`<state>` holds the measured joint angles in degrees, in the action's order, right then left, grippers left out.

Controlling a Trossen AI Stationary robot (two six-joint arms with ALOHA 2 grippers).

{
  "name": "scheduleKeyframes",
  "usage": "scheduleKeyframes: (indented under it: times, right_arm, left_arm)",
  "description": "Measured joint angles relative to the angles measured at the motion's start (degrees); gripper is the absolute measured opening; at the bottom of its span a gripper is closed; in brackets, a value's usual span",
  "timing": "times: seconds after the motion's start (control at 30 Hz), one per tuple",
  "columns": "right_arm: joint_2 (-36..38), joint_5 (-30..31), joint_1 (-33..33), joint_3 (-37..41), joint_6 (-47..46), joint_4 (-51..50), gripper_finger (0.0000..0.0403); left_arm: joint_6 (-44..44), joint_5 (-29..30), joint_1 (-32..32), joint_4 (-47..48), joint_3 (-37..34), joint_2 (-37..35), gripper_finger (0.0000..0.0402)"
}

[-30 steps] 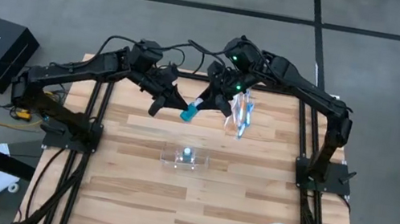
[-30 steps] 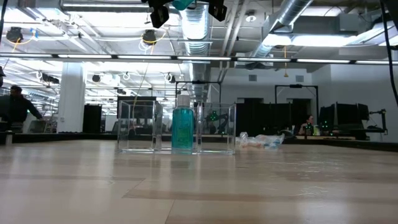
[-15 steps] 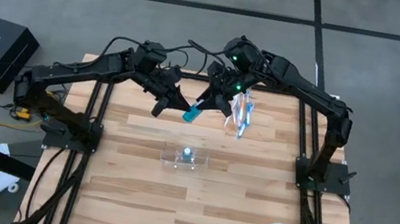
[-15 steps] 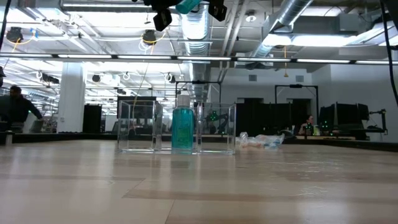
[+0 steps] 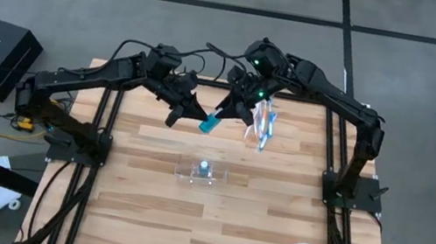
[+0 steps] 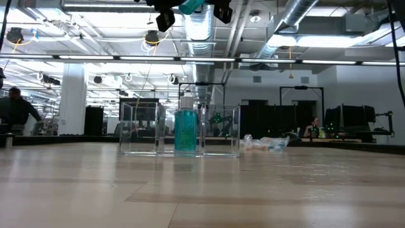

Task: Pick & Place toothbrushing station
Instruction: Put the blue mouthwash into the transparent organizer

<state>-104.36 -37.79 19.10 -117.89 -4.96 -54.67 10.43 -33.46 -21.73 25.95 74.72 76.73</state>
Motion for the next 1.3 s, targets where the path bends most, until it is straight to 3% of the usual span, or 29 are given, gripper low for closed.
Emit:
scheduleKeyframes:
  times: [0.6,0.97,1.3]
  right_arm:
    - [0.0,-1.22,0.11,0.0,0.45,-0.59,0.0154]
    - [0.0,-1.17,0.21,0.0,0.91,-0.58,0.0088]
    - [0.04,-1.17,0.24,0.0,1.7,-0.46,0.0098]
  left_arm:
    - [-0.12,-0.04,-0.6,-0.53,0.0,-0.07,0.0005]
    - [-0.06,-0.21,-0.7,-1.14,0.0,-0.08,0.0005]
    - [-1.55,0.05,-1.2,-1.58,0.0,-0.22,0.0006]
